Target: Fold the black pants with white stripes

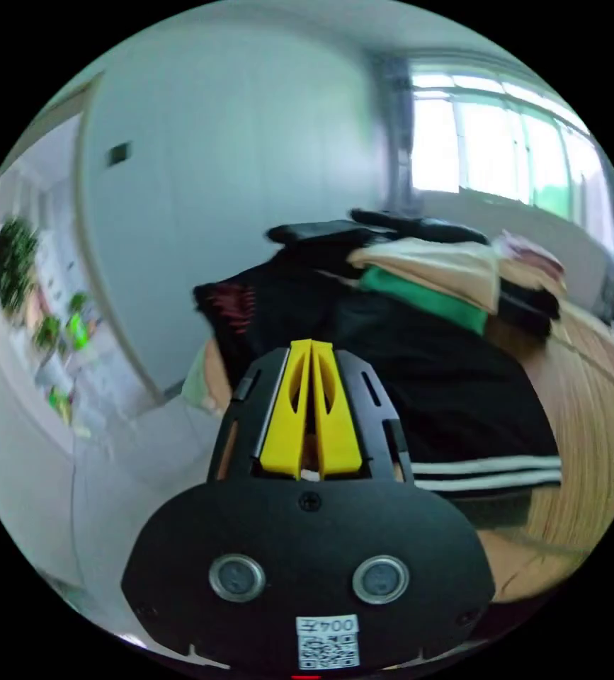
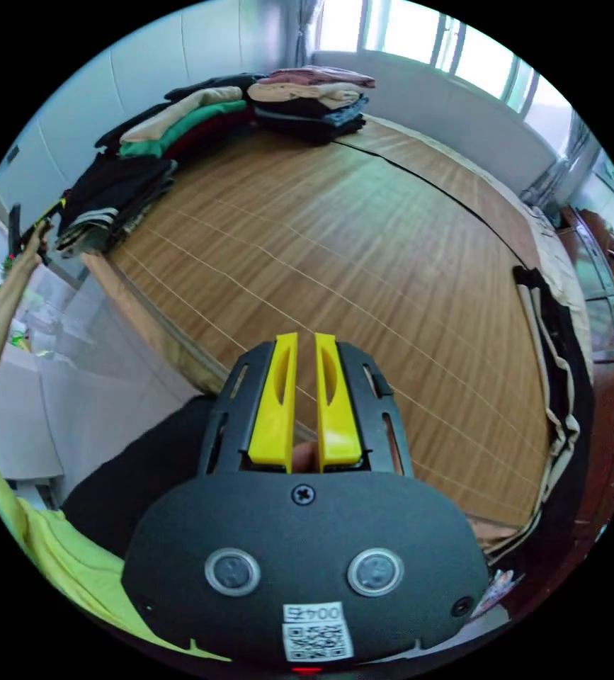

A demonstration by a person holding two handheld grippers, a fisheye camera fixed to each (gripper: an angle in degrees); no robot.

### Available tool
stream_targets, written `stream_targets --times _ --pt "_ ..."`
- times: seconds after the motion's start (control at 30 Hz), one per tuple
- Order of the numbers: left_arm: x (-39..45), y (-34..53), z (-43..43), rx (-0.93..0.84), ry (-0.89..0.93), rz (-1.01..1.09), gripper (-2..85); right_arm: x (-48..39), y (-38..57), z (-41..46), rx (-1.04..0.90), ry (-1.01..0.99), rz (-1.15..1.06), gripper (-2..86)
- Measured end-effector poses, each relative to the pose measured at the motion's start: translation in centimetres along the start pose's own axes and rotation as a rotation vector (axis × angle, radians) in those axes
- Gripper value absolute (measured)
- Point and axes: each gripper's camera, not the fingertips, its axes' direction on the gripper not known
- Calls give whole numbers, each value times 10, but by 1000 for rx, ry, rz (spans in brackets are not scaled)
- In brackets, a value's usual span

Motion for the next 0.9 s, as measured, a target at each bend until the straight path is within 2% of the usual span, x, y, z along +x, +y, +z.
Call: stream_targets --times 0.03,0.13,0.2,0.3,0.4,0.47,0.53,0.63,0.67,0.73,0.9 --pt "21 8 22 -73 58 106 3 6 19 3 -28 78 8 49" --pt "47 43 89 -316 86 228 4 17 60 9 -50 198 8 31" --pt "40 60 100 -301 81 188 4 23 82 21 -98 242 0 18" --pt "22 69 98 -312 174 71 4 37 118 49 -175 230 6 2" --pt "38 85 53 -144 243 85 3 52 153 52 -65 213 69 -4" --pt "68 113 27 -81 354 153 3 69 179 56 -19 179 113 -5" --pt "128 167 6 -84 482 263 4 87 197 58 8 121 155 -5" --pt "221 242 -13 -111 564 406 5 130 228 52 -9 -76 260 -5" --pt "241 256 -16 -119 573 441 6 147 249 42 42 -111 324 -5" --pt "310 306 -29 -142 604 547 7 169 286 32 89 -84 399 -3" --pt "415 376 -31 -206 653 801 7 213 364 52 11 24 491 31"
